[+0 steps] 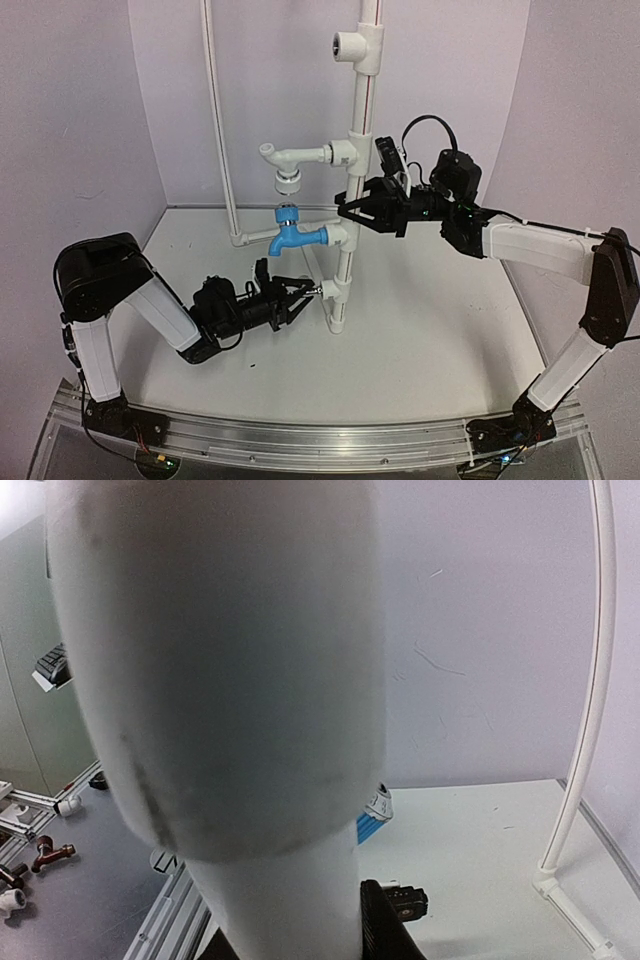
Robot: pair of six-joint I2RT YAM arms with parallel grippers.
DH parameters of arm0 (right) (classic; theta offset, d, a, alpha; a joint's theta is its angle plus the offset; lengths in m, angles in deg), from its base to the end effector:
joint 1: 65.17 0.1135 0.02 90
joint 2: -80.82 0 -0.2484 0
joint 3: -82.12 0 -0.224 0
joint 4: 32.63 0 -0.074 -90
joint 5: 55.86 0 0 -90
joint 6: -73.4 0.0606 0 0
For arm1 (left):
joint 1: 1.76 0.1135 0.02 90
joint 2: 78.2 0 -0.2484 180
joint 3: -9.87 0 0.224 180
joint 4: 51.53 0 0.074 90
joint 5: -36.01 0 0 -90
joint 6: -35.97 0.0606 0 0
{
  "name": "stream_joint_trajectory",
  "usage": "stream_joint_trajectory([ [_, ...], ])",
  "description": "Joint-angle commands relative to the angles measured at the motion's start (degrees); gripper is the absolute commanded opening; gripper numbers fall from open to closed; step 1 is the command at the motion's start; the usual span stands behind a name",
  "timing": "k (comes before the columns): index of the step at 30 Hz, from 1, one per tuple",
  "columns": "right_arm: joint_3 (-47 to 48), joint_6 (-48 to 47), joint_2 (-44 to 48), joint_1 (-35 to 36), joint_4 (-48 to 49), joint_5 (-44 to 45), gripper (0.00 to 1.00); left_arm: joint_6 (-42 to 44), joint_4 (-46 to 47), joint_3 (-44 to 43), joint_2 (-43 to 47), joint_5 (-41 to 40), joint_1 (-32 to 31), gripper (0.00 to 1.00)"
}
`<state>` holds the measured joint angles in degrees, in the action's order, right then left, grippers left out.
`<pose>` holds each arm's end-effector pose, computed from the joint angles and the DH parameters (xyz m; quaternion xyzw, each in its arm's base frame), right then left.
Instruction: Install the water faucets
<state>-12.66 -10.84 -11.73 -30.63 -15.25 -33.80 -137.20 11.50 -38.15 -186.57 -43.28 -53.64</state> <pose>0.2552 0.2439 0.3500 -0.5472 0.4097 0.5559 0.4730 0.2026 -0.2764 0.1608 -0.1204 0.6801 -0.6902 0.2158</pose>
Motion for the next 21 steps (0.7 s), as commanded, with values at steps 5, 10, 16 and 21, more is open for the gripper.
stream_joint_trajectory([
  [5, -1.49, 11.02, -0.18, 0.04, -8.58, -0.96, 0.0, 15.25, 7.53, -0.28, 0.77, -1.33, 1.71, 0.25],
  [10, -1.58, 11.02, -0.09, 0.03, -8.65, -1.05, 0.0, 21.96, 7.6, -0.84, -0.7, 0.99, 2.18, 0.15],
  [16, -1.59, 11.02, 0.08, 0.01, -8.81, -1.28, 0.0, 35.07, 6.95, -0.9, -0.81, 4.81, 2.98, 0.14],
  [21, -1.74, 11.03, 0.37, 0.01, -9.0, -1.4, 0.0, 46.97, 1.84, 0.15, 1.5, 5.92, 3.45, 0.15],
])
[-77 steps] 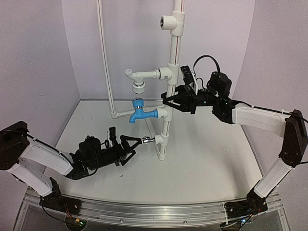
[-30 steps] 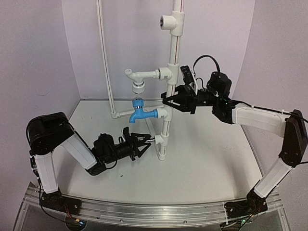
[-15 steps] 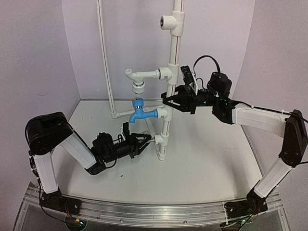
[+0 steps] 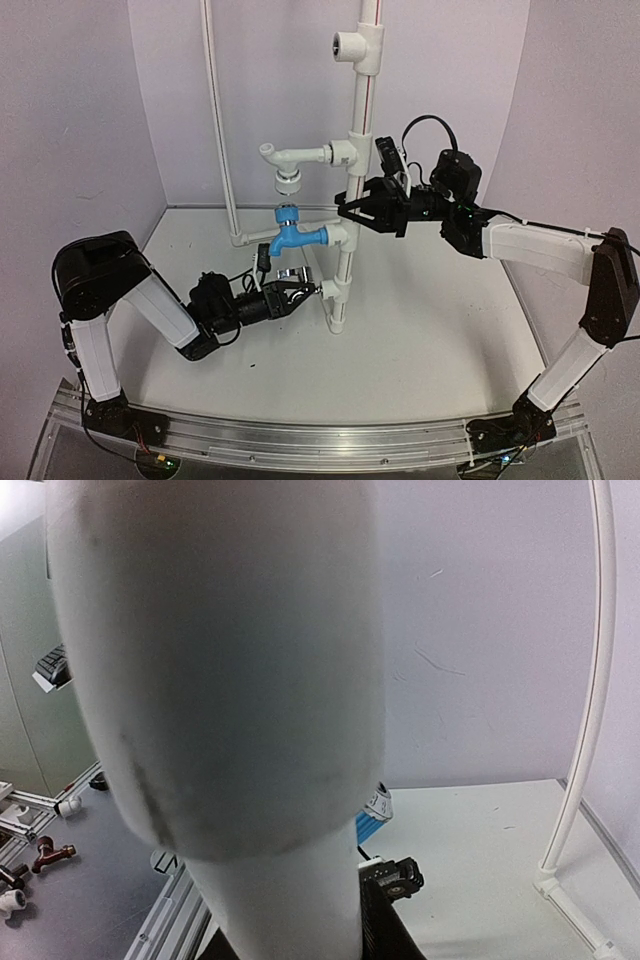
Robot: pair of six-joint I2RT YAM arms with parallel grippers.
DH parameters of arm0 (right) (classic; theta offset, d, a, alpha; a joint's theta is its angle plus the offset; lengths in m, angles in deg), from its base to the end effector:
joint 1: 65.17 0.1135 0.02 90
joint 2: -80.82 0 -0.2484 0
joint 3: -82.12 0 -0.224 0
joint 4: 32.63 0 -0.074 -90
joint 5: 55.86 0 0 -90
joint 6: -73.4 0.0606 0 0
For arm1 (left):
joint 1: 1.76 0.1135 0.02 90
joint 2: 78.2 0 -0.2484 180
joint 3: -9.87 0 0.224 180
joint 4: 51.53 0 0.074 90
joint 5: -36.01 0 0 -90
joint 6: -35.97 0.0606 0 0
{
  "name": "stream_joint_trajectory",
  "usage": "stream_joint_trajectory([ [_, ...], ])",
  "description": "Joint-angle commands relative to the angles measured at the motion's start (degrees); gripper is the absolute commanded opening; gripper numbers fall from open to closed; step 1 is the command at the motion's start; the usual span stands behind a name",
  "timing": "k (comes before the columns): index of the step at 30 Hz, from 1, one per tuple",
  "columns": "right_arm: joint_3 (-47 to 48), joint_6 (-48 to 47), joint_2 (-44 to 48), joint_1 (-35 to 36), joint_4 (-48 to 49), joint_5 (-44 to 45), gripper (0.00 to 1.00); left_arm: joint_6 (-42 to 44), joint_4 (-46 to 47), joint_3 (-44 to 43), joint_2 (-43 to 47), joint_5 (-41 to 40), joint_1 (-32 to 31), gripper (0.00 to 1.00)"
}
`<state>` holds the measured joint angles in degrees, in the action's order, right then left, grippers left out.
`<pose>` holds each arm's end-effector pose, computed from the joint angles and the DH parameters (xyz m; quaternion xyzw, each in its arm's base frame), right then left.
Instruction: Install the water faucets
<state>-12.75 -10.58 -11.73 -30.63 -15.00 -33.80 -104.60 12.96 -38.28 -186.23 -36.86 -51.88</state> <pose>0.2551 0.2438 0.3499 -0.5465 0.4099 0.5567 0.4726 0.2048 -0.2730 0.1665 0.1068 0.6710 -0.6240 0.3861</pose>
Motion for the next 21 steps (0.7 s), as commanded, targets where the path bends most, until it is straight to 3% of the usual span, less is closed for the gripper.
stream_joint_trajectory([
  [1, -1.66, 10.77, 0.42, 0.01, -9.26, -1.4, 0.0, 16.41, -0.9, 0.52, 1.77, -0.6, 1.69, 0.15],
  [8, -1.58, 10.64, 0.18, 0.02, -9.27, -1.37, 0.0, 31.83, -8.3, 2.49, 6.84, -1.77, 1.69, 0.21],
  [21, -1.41, 11.11, -0.05, -0.02, -9.35, -1.39, 0.0, 46.94, -1.11, 4.84, 3.32, -5.32, 1.67, 0.3],
])
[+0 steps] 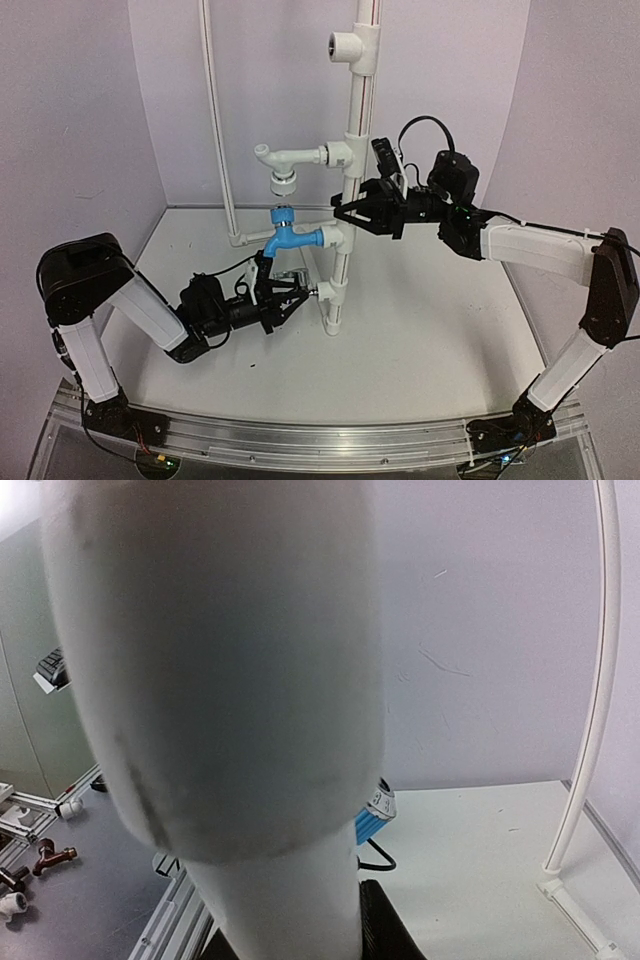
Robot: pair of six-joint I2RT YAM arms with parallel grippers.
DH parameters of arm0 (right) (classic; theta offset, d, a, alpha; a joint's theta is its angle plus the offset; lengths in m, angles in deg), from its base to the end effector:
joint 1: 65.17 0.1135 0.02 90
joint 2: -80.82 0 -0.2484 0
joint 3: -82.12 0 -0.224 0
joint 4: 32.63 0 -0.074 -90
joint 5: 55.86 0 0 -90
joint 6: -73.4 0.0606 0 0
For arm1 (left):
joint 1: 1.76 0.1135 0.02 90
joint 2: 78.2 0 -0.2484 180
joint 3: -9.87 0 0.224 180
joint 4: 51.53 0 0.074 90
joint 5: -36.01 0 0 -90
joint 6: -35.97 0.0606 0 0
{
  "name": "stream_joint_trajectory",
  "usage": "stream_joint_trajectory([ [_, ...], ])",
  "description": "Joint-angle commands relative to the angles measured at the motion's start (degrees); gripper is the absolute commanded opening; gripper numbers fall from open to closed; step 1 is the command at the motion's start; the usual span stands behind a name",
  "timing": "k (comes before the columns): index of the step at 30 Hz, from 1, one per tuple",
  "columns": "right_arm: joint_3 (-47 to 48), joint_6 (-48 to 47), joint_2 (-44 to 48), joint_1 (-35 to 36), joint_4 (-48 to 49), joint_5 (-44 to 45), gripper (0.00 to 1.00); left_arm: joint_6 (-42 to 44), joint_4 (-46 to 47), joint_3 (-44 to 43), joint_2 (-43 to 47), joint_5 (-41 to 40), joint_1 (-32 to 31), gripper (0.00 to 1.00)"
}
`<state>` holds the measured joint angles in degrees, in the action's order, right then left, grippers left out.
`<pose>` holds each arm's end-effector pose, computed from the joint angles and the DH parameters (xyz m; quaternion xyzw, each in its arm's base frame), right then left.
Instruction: Install the water faucets
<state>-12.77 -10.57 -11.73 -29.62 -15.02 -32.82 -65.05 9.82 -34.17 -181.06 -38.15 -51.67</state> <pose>0.2518 0.2485 0.3499 -0.5455 0.4097 0.5580 0.4724 0.1956 -0.2581 0.1699 0.3218 0.6125 -0.4450 0.5686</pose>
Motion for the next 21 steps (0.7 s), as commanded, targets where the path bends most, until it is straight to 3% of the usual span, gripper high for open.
stream_joint_trajectory([
  [1, -1.46, 11.09, -0.01, -1.03, -9.33, -2.38, 0.0, 8.48, 2.32, 0.65, -2.19, -3.69, 1.44, 0.29],
  [5, -1.55, 11.02, 0.09, -1.01, -9.33, -2.54, 0.0, 12.55, 2.14, 0.49, -2.78, -4.28, 1.48, 0.29],
  [16, -1.52, 10.86, -0.08, -1.06, -9.42, -2.74, 0.0, 21.49, 4.25, 4.43, -0.14, -7.19, 1.48, 0.61],
  [21, -1.6, 10.75, -0.16, -1.02, -9.42, -2.74, 0.0, 20.81, 4.34, 5.05, 1.98, -5.67, 1.46, 0.82],
])
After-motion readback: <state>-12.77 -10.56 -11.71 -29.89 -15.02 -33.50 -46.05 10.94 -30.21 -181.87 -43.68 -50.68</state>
